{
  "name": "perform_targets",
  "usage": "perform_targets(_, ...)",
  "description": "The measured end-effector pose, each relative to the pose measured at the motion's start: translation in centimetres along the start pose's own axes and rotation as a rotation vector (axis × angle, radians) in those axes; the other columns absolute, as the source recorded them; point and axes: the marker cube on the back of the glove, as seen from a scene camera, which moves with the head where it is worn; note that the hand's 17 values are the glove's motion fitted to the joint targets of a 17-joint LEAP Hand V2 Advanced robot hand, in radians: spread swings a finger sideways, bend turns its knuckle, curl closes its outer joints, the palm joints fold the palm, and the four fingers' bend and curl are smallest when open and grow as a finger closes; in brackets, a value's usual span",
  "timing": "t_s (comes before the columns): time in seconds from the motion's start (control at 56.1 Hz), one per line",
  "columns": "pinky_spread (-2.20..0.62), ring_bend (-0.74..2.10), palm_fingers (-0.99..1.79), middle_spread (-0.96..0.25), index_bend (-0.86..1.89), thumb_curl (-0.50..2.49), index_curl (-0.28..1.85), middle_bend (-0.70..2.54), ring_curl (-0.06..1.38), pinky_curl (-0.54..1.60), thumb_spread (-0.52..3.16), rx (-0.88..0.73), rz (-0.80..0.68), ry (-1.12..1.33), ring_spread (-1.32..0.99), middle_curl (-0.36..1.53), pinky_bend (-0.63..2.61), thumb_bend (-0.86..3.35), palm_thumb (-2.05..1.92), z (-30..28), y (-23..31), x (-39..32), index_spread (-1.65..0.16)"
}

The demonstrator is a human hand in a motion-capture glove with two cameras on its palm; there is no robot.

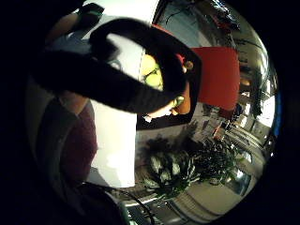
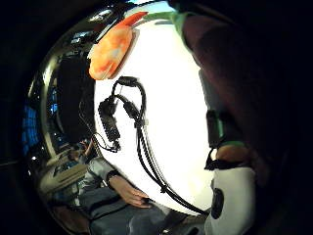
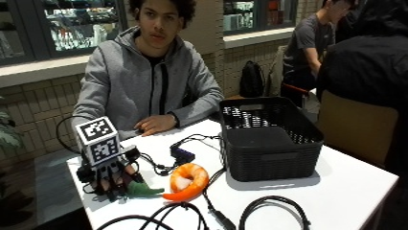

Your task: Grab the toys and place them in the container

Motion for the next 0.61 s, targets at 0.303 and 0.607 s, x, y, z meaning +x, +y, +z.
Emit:
perform_targets(0.303,-0.29,1.17,0.56,-0.1,0.08,0.44,0.01,0.5,0.48,0.45,1.61,0.22,-0.074,0.051,-0.25,0.37,1.24,0.46,0.64,-2.9,-0.1,-1.1,-0.36)
perform_targets(0.607,-0.36,1.21,0.73,-0.21,0.23,0.6,0.1,0.66,0.53,0.46,1.32,0.578,-0.367,0.03,-0.31,0.5,1.2,0.39,0.71,-15.5,1.1,-14.6,-0.35)
